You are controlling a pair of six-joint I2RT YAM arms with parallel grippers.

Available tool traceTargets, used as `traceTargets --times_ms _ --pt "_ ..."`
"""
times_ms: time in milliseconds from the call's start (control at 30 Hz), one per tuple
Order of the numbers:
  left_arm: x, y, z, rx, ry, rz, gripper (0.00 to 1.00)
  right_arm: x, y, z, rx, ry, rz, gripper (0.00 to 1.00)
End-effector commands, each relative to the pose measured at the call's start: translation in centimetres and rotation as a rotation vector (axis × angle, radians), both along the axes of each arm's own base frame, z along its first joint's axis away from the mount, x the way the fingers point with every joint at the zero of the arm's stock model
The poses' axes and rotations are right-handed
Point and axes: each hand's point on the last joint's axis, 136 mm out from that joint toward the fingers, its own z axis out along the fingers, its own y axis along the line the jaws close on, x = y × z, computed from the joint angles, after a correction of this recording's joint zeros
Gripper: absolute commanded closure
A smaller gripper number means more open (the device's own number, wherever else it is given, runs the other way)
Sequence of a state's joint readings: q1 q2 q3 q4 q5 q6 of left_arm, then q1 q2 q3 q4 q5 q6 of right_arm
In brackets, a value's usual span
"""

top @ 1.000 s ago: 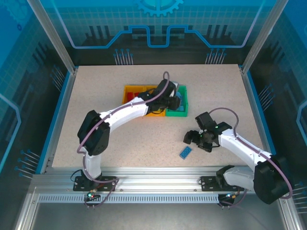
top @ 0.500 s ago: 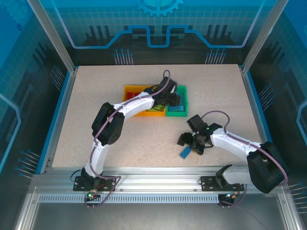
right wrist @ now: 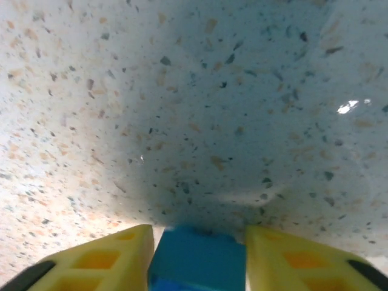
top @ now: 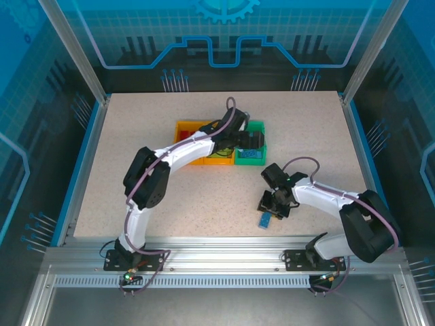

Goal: Sort the legos into containers by color

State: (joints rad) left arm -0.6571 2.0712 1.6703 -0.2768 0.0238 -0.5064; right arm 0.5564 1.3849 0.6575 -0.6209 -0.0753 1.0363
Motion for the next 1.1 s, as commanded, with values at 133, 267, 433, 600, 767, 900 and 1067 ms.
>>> traceTargets --times_ms 133,267,433,600,767,900,1067 --pt "-2.3 2.0 6.2 -0.096 -0.114 0.026 0.01 2.5 2.8 1.4 0.091 -0.071 0.053 0.74" --pt "-3.8 4.3 6.0 -0.065 -0.117 0.061 0.01 4.9 3.0 3.5 0.111 -0.134 0.064 0.75" --pt "-5.8 7.1 4.4 -0.011 -0.084 0.106 0.01 11.1 3.0 8.0 0.137 -0.29 0.087 0.75" --pt "-8.2 9.6 2.0 0.032 -0.031 0.147 0.01 18.3 3.0 11.9 -0.005 -0.445 0.255 0.74" --pt "-10.2 12.0 0.3 0.054 0.004 0.199 0.01 24.4 2.3 12.3 -0.089 -0.489 0.29 0.74" --pt "-11.6 13.8 -0.6 0.074 0.022 0.234 0.01 27.9 1.8 11.6 -0.108 -0.5 0.277 0.75" --pt "-13.2 16.5 -1.6 0.119 0.037 0.291 0.01 30.4 0.9 10.8 -0.183 -0.502 0.297 0.7"
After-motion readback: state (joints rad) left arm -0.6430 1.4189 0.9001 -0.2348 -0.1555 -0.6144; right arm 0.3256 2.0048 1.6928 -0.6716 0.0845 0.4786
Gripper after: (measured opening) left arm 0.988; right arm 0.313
